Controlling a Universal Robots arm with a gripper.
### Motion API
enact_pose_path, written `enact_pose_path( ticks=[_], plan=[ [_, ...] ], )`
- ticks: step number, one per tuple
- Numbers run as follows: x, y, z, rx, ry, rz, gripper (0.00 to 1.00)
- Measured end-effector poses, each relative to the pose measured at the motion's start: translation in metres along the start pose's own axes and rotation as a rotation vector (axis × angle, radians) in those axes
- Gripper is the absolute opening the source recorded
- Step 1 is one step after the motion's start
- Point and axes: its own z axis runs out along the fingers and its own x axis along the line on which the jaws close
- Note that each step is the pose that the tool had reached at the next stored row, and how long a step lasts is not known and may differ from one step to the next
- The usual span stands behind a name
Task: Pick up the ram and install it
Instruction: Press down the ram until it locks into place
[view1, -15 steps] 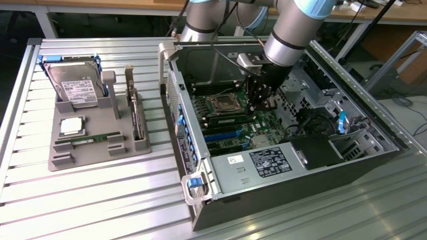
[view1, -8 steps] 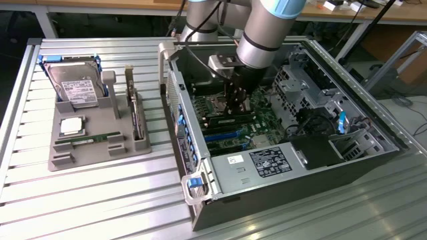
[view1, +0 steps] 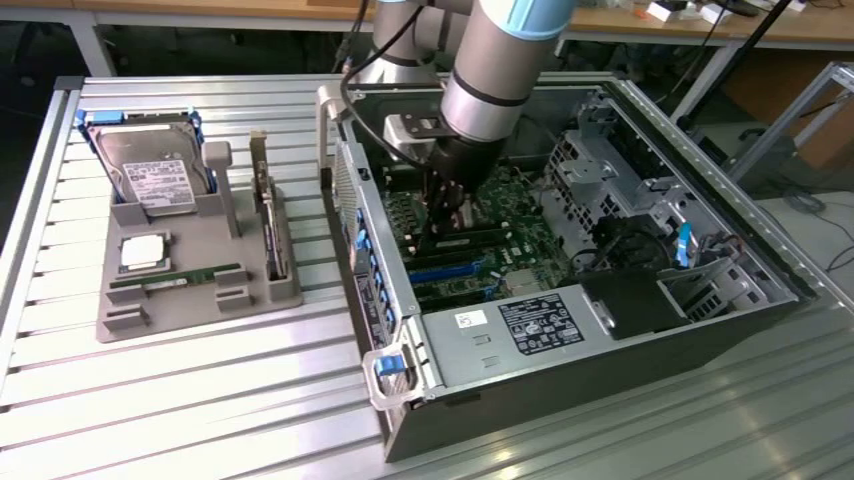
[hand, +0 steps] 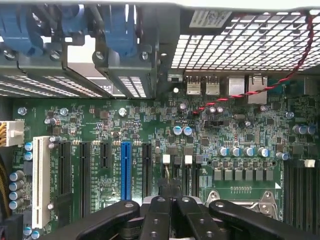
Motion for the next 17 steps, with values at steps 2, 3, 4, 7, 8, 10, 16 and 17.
enact_pose_path(
  ticks=[2, 3, 4, 7, 8, 10, 16, 17],
  plan=[
    [0.000, -0.0001, 0.0016, -0.0001, -0.0001, 0.000, 0.10],
    [0.000, -0.0001, 0.0029, -0.0002, -0.0017, 0.000, 0.10],
    [0.000, -0.0002, 0.0042, -0.0003, -0.0024, 0.000, 0.10],
    [0.001, -0.0005, 0.0057, 0.0015, -0.0099, -0.001, 0.10],
    [0.001, -0.0005, 0.0018, 0.0029, -0.0107, -0.001, 0.10],
    [0.001, -0.0035, -0.0049, 0.0025, -0.0090, -0.001, 0.10],
    [0.001, -0.0389, -0.0116, 0.0025, -0.0094, -0.001, 0.10],
    [0.001, -0.0461, -0.0122, 0.0023, -0.0094, -0.001, 0.10]
  ],
)
